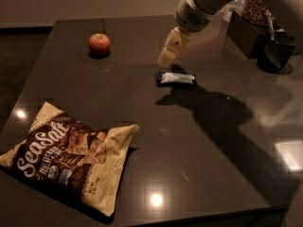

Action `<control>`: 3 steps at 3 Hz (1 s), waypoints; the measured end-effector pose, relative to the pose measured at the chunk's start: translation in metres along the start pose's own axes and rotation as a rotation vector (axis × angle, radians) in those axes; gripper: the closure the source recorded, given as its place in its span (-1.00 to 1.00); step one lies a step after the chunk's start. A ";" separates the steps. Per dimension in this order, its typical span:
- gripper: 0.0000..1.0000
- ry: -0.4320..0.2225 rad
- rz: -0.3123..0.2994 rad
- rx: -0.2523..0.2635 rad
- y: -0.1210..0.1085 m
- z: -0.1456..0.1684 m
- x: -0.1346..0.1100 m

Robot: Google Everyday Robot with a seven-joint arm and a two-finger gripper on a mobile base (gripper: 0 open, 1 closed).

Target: Pick apple

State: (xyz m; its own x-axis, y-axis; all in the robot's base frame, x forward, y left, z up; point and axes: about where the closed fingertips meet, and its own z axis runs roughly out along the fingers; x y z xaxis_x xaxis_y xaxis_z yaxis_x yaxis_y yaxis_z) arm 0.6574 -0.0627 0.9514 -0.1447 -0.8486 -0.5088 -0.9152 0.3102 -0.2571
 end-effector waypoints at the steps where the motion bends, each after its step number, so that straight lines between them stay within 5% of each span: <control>1: -1.00 -0.017 0.044 0.011 -0.014 0.031 -0.018; 3: -1.00 -0.042 0.133 0.036 -0.034 0.086 -0.052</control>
Offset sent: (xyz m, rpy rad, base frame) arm 0.0800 0.0799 -0.0362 0.1014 0.0008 -0.1409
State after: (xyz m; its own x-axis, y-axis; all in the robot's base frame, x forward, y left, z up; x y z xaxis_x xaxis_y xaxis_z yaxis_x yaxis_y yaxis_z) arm 0.7280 0.0082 0.9163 -0.2477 -0.7805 -0.5740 -0.8747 0.4349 -0.2139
